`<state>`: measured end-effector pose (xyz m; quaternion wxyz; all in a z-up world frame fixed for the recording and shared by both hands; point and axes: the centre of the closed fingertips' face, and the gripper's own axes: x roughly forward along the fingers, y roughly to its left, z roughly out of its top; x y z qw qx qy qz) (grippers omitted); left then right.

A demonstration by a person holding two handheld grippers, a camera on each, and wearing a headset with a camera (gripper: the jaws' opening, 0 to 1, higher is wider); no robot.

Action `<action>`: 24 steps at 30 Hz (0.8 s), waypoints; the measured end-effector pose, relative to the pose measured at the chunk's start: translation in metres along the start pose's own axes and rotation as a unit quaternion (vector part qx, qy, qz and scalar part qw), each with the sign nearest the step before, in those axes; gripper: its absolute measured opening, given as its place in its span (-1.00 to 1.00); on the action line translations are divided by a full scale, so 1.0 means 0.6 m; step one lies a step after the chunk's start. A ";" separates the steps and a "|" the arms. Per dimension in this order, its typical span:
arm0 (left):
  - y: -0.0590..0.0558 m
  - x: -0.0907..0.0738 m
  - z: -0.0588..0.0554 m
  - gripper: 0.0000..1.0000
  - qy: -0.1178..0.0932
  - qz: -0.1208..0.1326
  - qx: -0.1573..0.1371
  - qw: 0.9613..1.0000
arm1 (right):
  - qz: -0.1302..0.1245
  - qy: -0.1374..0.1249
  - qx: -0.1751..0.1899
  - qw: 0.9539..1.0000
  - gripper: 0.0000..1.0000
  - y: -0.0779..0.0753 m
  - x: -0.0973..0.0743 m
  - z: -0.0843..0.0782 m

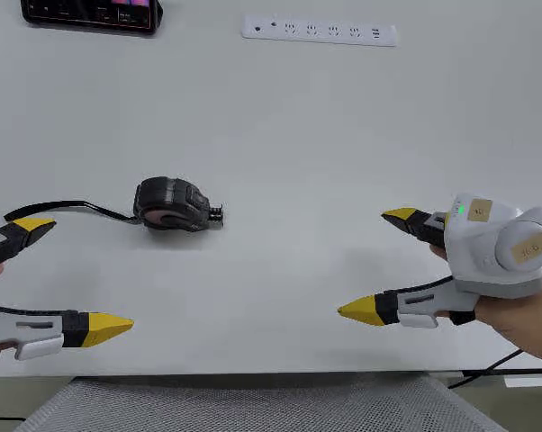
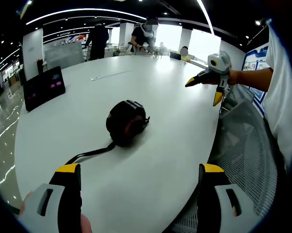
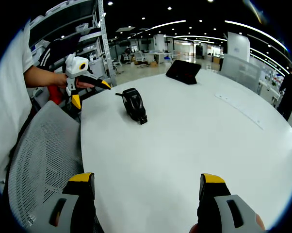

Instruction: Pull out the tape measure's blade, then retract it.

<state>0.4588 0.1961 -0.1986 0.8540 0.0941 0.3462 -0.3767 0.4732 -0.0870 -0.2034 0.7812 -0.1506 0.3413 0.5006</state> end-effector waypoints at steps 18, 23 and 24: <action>0.013 0.016 0.012 0.96 0.003 -0.002 0.014 1.000 | 0.013 -0.006 -0.019 1.000 0.75 -0.013 0.025 0.023; 0.015 0.024 0.017 0.94 0.005 -0.008 0.018 1.000 | 0.017 -0.008 -0.024 1.000 0.76 -0.016 0.033 0.034; 0.016 0.026 0.017 0.94 0.006 -0.008 0.021 1.000 | 0.017 -0.008 -0.025 1.000 0.76 -0.017 0.035 0.036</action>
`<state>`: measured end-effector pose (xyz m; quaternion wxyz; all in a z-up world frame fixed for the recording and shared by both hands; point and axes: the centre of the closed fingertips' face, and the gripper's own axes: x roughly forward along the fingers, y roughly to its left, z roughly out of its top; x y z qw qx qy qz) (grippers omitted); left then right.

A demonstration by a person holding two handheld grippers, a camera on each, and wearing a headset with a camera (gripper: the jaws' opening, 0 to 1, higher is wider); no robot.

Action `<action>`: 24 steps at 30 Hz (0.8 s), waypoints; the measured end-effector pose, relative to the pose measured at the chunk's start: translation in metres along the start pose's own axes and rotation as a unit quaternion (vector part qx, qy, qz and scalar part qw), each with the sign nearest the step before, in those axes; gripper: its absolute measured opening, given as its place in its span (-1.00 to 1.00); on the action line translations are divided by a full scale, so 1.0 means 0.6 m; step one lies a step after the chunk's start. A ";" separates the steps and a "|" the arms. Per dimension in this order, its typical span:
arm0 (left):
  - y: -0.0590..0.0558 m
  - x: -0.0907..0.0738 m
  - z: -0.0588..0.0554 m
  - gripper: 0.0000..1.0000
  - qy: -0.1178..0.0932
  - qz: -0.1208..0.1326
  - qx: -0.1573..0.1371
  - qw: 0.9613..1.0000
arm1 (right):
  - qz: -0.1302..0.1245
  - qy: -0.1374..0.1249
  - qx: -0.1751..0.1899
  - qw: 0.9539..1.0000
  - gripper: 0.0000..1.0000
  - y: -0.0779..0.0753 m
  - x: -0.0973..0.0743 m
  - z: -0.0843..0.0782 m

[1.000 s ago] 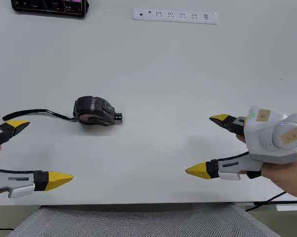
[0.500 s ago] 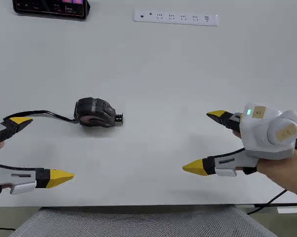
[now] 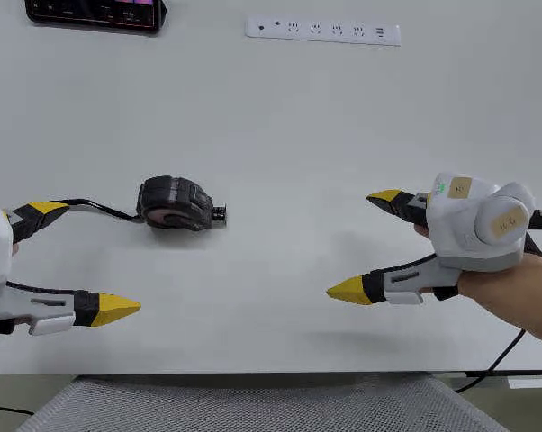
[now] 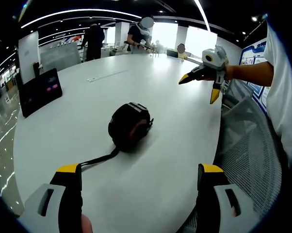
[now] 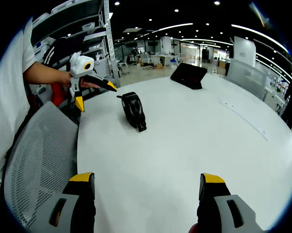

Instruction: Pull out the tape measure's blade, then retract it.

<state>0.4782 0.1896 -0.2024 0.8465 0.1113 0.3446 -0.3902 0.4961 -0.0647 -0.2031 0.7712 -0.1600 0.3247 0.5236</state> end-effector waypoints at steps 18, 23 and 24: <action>0.011 0.026 0.018 0.85 0.013 -0.018 0.041 0.999 | 0.019 0.002 -0.020 1.000 0.73 -0.013 0.027 0.018; 0.014 0.034 0.025 0.78 0.018 -0.025 0.057 0.998 | 0.027 0.001 -0.023 0.999 0.72 -0.014 0.034 0.024; 0.014 0.036 0.026 0.78 0.020 -0.026 0.061 0.998 | 0.029 0.002 -0.025 0.999 0.72 -0.015 0.036 0.024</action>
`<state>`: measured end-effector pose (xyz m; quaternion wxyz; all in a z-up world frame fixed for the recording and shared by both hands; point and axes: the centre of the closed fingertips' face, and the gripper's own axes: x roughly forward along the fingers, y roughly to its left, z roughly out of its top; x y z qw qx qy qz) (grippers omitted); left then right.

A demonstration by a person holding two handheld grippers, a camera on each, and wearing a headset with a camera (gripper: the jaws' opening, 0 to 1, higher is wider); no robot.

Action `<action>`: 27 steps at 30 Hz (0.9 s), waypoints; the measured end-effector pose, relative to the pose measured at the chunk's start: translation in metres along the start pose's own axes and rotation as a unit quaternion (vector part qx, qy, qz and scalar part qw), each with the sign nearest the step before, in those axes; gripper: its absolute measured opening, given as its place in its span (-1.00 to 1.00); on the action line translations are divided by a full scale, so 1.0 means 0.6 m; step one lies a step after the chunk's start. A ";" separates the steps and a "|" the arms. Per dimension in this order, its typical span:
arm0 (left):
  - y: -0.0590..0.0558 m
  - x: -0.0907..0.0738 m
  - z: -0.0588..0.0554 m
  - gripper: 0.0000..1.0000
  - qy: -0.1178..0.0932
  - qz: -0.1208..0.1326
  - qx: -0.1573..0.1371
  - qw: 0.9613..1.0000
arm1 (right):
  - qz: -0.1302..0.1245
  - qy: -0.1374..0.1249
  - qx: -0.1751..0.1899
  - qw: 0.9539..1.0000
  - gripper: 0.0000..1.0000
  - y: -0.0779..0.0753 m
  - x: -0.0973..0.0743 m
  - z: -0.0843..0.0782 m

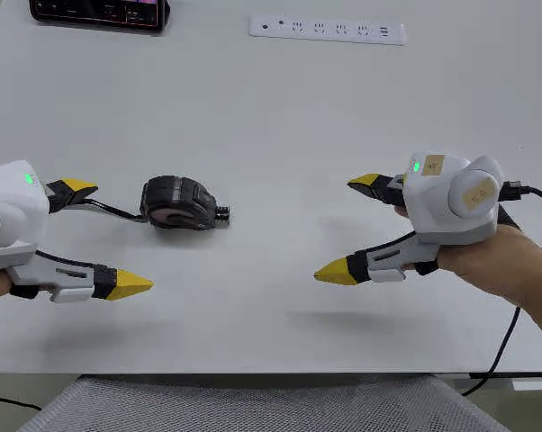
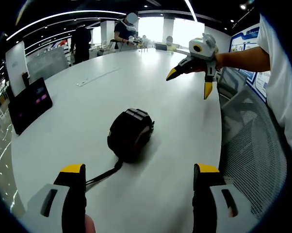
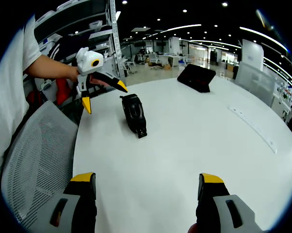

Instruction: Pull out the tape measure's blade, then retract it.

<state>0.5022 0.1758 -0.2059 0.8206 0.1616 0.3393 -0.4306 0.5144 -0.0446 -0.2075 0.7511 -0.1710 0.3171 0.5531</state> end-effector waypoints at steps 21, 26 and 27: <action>0.024 0.033 0.018 0.66 0.039 -0.023 0.065 0.997 | 0.024 0.007 -0.029 0.999 0.69 -0.015 0.033 0.023; 0.030 0.041 0.026 0.62 0.044 -0.031 0.076 0.996 | 0.029 0.008 -0.032 0.999 0.67 -0.015 0.040 0.028; 0.031 0.042 0.026 0.62 0.045 -0.031 0.078 0.995 | 0.030 0.008 -0.032 0.999 0.67 -0.015 0.041 0.028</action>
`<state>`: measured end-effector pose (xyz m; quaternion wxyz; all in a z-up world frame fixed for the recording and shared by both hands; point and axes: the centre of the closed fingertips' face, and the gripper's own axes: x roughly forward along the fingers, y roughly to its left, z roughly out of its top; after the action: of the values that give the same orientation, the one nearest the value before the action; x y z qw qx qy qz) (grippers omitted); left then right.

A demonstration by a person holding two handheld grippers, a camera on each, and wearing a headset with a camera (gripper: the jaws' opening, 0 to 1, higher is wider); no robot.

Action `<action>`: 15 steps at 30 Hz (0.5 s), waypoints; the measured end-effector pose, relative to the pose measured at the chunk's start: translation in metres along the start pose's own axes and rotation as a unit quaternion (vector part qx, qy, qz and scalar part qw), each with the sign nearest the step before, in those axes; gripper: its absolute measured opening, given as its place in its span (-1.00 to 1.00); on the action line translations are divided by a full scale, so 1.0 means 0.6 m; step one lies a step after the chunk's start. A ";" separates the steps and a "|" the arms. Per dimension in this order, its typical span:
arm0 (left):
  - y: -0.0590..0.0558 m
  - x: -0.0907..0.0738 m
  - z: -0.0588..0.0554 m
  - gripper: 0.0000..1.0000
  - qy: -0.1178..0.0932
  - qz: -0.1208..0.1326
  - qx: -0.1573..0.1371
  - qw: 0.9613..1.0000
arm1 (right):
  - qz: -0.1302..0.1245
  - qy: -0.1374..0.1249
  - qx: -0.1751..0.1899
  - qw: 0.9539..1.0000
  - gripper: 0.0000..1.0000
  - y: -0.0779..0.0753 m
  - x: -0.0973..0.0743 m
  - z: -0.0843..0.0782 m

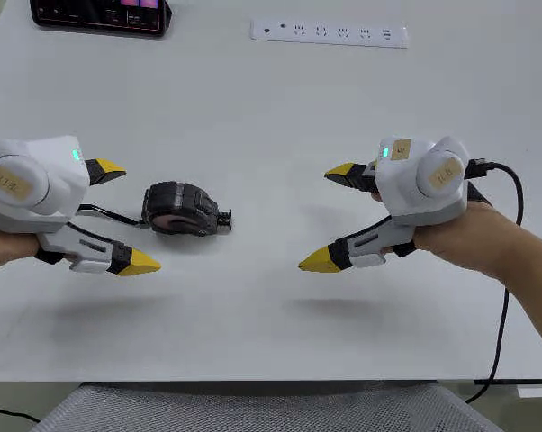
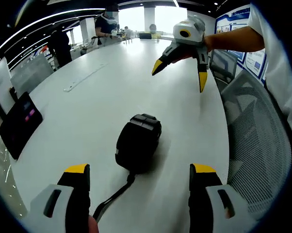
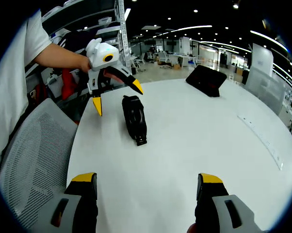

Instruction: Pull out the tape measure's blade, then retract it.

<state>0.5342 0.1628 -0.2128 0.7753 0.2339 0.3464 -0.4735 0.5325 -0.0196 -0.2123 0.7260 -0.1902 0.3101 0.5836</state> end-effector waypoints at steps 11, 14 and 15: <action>0.001 0.019 -0.006 0.46 0.021 -0.022 0.020 0.999 | 0.012 0.009 -0.009 1.000 0.67 -0.001 0.021 0.001; 0.002 0.025 -0.006 0.40 0.023 -0.028 0.021 0.999 | 0.014 0.009 -0.010 1.000 0.66 -0.001 0.025 0.003; 0.002 0.027 -0.007 0.38 0.024 -0.029 0.022 0.999 | 0.015 0.008 -0.010 1.000 0.66 -0.001 0.027 0.004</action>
<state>0.5393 0.1570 -0.2274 0.7471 0.2522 0.3612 -0.4977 0.5354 -0.0064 -0.2215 0.7126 -0.1974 0.3132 0.5959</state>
